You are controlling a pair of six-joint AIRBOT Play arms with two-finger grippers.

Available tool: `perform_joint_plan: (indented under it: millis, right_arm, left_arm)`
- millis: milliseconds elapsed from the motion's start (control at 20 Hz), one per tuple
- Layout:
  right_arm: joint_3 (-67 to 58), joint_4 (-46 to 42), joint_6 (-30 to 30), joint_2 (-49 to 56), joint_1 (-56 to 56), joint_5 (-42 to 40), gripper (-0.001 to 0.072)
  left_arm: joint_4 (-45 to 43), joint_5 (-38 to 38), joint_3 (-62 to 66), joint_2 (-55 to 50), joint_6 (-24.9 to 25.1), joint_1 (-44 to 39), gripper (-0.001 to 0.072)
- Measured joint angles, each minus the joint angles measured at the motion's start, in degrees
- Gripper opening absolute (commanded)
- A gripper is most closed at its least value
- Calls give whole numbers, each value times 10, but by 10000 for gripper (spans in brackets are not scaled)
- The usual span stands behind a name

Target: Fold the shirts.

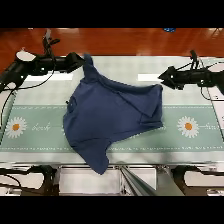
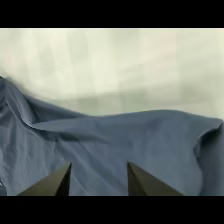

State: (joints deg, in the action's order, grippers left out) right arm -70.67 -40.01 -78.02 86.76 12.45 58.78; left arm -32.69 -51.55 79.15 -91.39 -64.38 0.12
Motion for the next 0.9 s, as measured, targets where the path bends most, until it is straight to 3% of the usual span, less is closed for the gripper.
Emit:
perform_joint_plan:
  millis: [200,400,650,900]
  right_arm:
    - [-61,-21,0,-12,102,111,413]
    - [4,-99,-1,-74,187,173,412]
    - [182,-77,37,-156,212,141,412]
    - [245,-50,76,-185,202,136,412]
  left_arm:
    - [-135,-150,16,25,-92,92,508]
    - [-208,-233,-94,116,-133,181,508]
    - [-233,-259,-293,212,-137,226,508]
    - [-241,-244,-431,236,-152,226,508]
